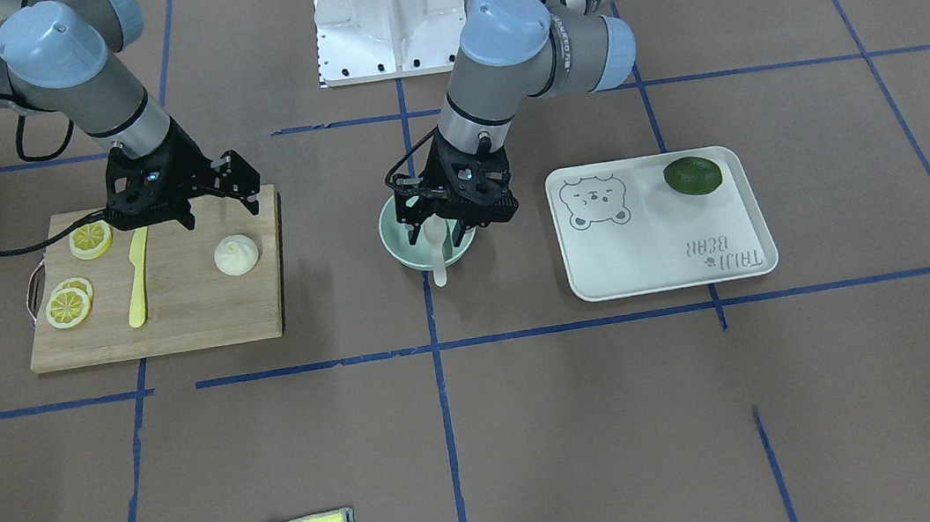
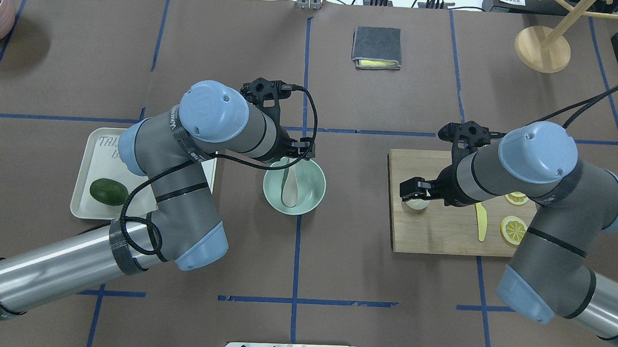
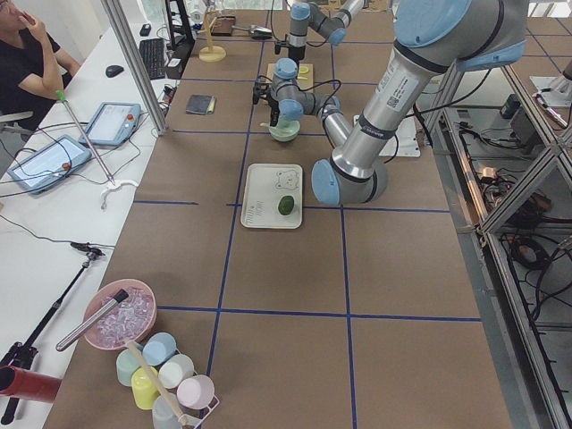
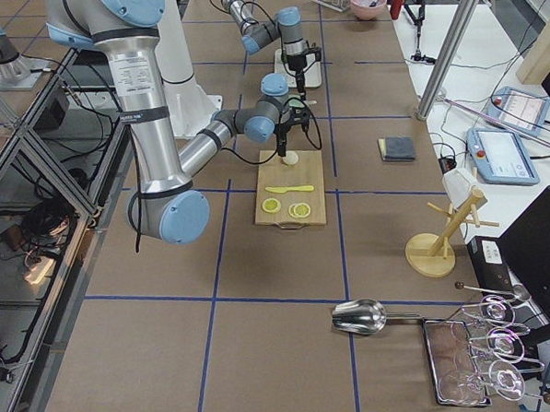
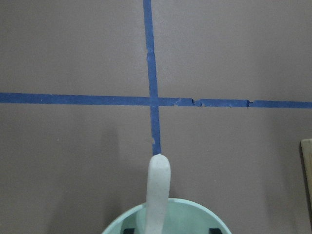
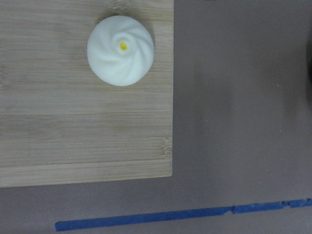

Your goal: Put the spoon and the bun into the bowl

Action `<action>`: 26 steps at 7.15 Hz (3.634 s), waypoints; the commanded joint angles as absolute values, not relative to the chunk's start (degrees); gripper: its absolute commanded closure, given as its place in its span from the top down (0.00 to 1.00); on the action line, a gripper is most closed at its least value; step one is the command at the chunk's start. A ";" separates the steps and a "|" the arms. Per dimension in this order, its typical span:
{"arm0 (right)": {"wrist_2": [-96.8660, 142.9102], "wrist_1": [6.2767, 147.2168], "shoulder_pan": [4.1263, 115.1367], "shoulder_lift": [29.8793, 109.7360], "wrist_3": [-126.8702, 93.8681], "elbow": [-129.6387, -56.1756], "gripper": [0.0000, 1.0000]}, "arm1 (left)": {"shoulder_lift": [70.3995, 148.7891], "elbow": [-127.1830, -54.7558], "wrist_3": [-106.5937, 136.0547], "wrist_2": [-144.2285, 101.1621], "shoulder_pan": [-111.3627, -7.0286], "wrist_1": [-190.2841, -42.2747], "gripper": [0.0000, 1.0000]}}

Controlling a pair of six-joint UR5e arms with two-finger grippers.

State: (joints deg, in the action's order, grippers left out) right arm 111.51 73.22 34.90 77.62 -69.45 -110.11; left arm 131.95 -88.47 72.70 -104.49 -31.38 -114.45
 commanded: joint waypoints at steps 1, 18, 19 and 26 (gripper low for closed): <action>107.67 76.54 34.19 75.33 -69.52 -108.03 0.95 | 128.44 -95.49 72.77 -103.45 -33.21 -113.91 0.78; 106.35 88.29 33.84 61.40 -71.18 -111.09 0.00 | 115.17 -108.35 68.59 -104.15 -39.81 -113.82 0.77; 106.35 88.16 33.40 58.82 -75.72 -110.66 0.00 | 112.44 -109.94 64.29 -104.24 -41.29 -113.73 0.77; 104.77 74.88 27.42 50.81 -79.80 -94.84 0.27 | 111.18 -109.87 62.84 -106.35 -42.45 -113.82 0.80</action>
State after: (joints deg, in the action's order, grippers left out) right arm 104.82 75.56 27.55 51.24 -79.67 -95.94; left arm 111.18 -110.08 62.84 -106.34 -42.44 -113.82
